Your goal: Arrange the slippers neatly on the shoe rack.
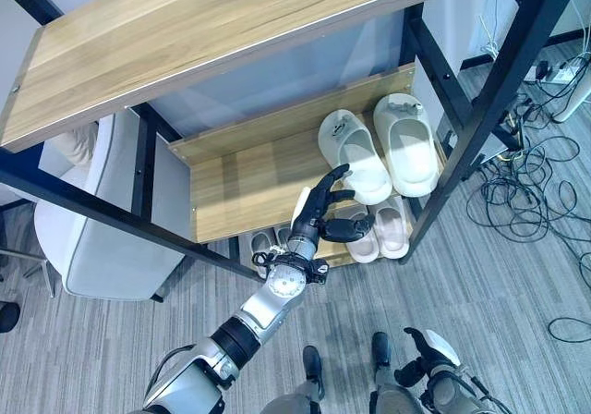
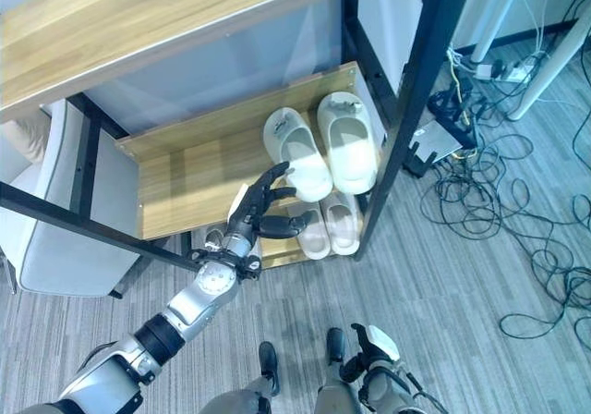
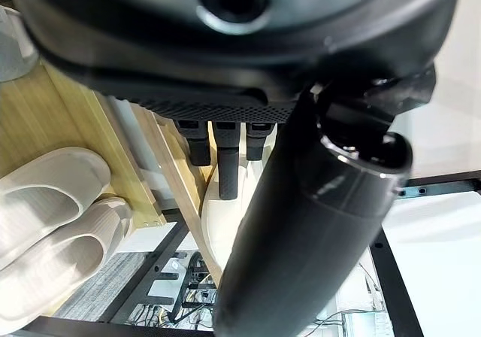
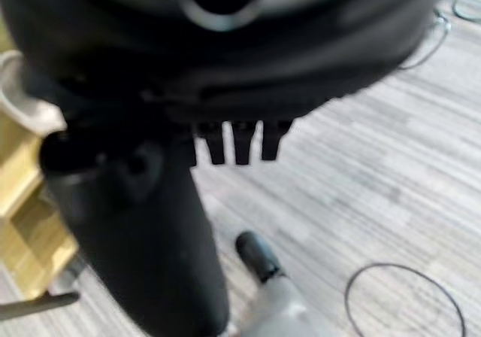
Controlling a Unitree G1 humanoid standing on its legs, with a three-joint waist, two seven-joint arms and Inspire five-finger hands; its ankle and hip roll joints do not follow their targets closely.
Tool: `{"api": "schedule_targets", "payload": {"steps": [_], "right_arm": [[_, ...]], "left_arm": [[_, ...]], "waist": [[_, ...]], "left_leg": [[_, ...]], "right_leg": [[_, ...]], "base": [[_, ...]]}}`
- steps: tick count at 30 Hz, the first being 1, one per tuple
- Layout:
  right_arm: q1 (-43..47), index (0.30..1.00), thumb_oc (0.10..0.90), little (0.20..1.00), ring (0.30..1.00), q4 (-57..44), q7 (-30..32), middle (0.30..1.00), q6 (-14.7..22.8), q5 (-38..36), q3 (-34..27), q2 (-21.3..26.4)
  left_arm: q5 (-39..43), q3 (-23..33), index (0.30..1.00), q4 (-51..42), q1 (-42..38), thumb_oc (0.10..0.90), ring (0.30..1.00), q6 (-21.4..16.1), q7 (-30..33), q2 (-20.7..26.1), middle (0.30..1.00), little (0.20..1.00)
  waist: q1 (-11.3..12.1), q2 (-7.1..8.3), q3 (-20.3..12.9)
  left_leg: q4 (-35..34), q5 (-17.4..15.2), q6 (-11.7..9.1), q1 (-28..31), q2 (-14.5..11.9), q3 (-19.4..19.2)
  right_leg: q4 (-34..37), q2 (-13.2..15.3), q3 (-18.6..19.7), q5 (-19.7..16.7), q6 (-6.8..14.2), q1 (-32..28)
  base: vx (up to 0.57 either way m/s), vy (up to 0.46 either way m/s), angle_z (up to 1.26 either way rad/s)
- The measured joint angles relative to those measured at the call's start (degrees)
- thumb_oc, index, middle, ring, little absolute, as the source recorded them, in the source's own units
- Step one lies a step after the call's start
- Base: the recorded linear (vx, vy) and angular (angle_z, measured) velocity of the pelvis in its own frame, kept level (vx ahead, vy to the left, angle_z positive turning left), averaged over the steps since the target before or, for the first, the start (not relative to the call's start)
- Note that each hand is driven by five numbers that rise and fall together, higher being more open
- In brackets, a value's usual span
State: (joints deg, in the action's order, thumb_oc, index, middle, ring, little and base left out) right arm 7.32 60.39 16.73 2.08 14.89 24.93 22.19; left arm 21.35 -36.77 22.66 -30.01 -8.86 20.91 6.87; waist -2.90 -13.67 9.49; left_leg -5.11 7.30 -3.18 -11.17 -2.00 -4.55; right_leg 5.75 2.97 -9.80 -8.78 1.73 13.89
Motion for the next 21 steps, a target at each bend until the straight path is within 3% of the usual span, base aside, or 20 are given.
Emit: {"api": "schedule_targets", "payload": {"steps": [15,21], "right_arm": [[-0.32,0.9,0.8,0.9,0.9,0.03,0.0,0.9,0.0,-0.11,0.08,-0.43],[-0.27,0.9,0.8,0.9,0.9,-0.04,0.0,0.9,0.0,-0.08,0.59,-0.71]], "left_arm": [[-0.09,0.02,0.9,0.0,0.05,0.8,0.9,0.14,-0.6,1.43,0.9,0.9],[-0.1,3.39,0.9,-0.04,0.57,0.8,0.9,0.14,-0.16,1.56,0.9,0.9]], "waist": [[0.31,0.16,0.12],[0.63,0.2,0.16]], "left_leg": [[0.0,0.02,-0.01,0.84,-0.12,0.24],[-0.01,0.02,-0.01,0.97,-0.16,0.47]], "right_leg": [[0.01,-0.07,-0.75,0.09,0.02,-1.04],[0.02,-0.1,-0.96,0.17,0.0,-1.27]], "base": [[0.0,-0.004,0.01],[0.0,-0.002,0.01]]}}
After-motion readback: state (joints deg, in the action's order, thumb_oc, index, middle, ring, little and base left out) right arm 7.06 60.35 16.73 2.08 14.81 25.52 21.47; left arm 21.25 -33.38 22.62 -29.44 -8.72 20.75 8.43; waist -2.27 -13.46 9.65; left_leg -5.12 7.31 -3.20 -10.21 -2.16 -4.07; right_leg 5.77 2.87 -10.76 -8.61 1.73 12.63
